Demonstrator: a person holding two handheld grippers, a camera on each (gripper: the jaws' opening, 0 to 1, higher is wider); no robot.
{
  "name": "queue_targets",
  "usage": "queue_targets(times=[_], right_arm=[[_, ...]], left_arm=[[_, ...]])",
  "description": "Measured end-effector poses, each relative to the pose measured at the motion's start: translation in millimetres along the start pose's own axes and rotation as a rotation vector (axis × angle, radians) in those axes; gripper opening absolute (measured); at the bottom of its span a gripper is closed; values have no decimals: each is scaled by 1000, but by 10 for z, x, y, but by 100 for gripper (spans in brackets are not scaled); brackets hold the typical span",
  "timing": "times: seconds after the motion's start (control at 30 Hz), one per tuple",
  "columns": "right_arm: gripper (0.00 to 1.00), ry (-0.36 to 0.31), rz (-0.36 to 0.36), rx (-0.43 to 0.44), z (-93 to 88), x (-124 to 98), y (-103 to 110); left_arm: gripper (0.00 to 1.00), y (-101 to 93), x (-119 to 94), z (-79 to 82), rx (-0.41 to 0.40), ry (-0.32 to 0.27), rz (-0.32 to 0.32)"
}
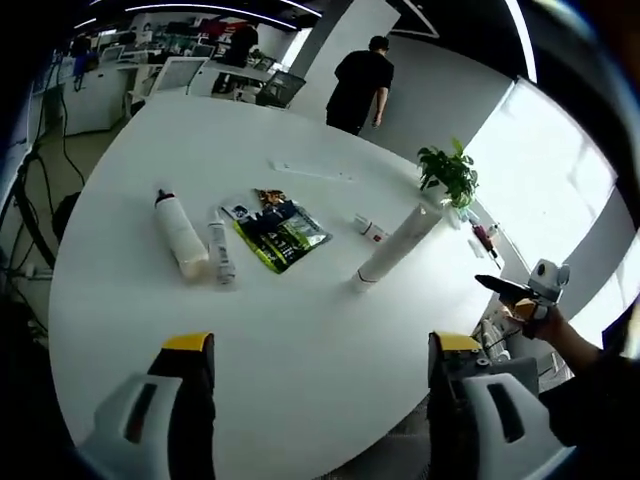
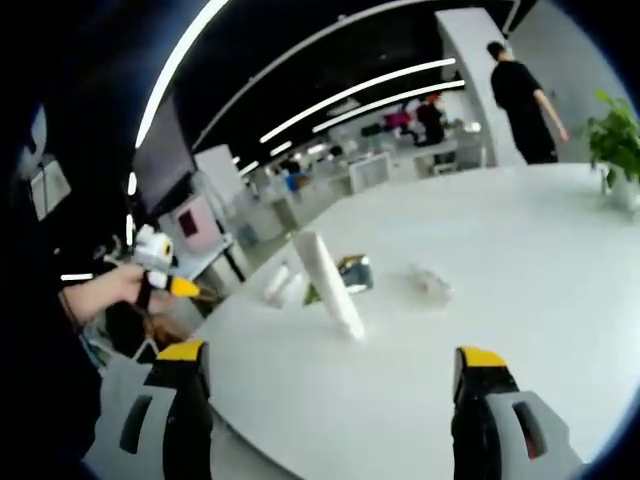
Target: Arrange the skincare products in the storage area until every visible bottle or jar stands upright without overlapping.
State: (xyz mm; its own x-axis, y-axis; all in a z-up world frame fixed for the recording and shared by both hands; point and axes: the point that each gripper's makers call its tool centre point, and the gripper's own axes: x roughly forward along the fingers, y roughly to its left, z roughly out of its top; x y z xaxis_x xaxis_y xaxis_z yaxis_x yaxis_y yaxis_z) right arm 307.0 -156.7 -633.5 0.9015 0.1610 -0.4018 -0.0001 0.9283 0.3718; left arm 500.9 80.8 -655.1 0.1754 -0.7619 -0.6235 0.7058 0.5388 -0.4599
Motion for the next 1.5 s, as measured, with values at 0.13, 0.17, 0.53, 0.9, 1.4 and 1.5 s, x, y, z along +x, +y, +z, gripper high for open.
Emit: queue_targets(times=[0.13, 0.17, 0.53, 0.9, 1.4, 1.5], right_arm=[[99, -1, -3, 23, -37, -1, -22], [99, 5, -6, 23, -53, -1, -26], [99, -17, -10, 61, -34, -1, -76], [99, 12, -18, 83, -134, 73, -90], [99, 33, -32, 107, -214, 99, -155], [99, 38, -33, 108, -224, 104, -164]], left_arm=[[82, 69, 49, 57, -2, 3, 5], [82, 83, 57, 66, -3, 4, 8], [80, 254, 161, 156, -7, 2, 41], [77, 594, 350, 243, -29, 25, 112], [65, 900, 536, 418, -110, -9, 199], [63, 963, 574, 468, -128, -12, 211]])
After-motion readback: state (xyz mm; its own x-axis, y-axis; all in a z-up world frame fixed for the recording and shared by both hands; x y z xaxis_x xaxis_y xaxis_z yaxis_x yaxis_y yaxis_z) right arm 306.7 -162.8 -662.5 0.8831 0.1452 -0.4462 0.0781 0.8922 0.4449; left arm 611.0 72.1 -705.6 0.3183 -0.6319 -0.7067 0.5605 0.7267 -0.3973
